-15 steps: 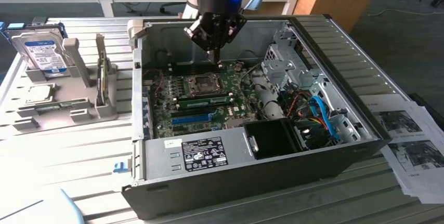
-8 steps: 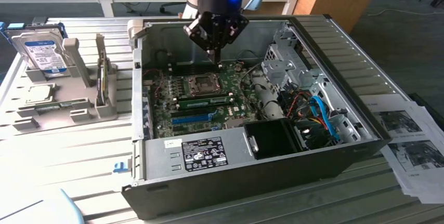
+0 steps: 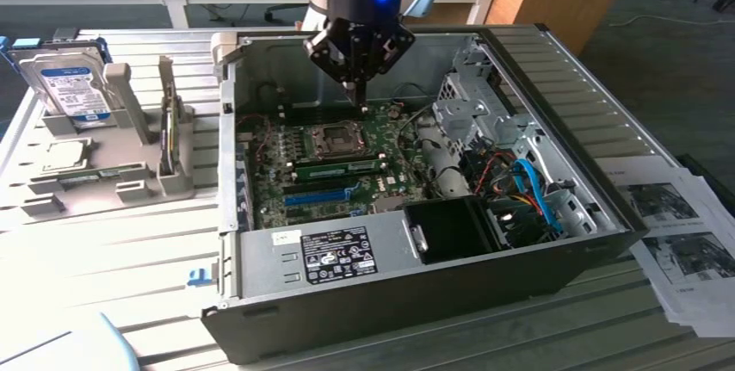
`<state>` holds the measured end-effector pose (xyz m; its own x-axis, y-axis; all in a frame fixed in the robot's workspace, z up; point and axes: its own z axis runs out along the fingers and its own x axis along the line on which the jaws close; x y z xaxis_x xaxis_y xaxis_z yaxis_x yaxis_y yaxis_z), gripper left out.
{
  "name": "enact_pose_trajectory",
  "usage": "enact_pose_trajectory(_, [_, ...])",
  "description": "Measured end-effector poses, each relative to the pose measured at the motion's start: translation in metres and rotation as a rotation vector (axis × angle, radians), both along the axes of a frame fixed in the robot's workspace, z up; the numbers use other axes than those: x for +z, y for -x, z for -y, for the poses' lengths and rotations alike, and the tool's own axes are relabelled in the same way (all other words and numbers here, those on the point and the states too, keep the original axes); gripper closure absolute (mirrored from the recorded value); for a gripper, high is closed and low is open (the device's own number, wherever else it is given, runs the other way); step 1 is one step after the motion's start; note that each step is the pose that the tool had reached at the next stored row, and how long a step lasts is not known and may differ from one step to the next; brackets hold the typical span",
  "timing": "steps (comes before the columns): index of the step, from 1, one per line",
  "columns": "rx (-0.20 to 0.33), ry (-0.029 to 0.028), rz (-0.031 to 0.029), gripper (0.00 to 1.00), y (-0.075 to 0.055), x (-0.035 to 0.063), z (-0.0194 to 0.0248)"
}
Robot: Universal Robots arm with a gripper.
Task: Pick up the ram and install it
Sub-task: 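Press down the ram until it locks into place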
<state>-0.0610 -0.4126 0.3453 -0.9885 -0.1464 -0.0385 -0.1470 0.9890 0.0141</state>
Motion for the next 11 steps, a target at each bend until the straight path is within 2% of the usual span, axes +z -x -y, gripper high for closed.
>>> enact_pose_trajectory(5, [-0.079,-0.0001,0.0037,0.91,0.0,-0.0001,-0.0001])
enact_pose_trajectory(11, [-0.084,-0.0001,0.0039,0.91,0.0001,-0.0001,-0.0001])
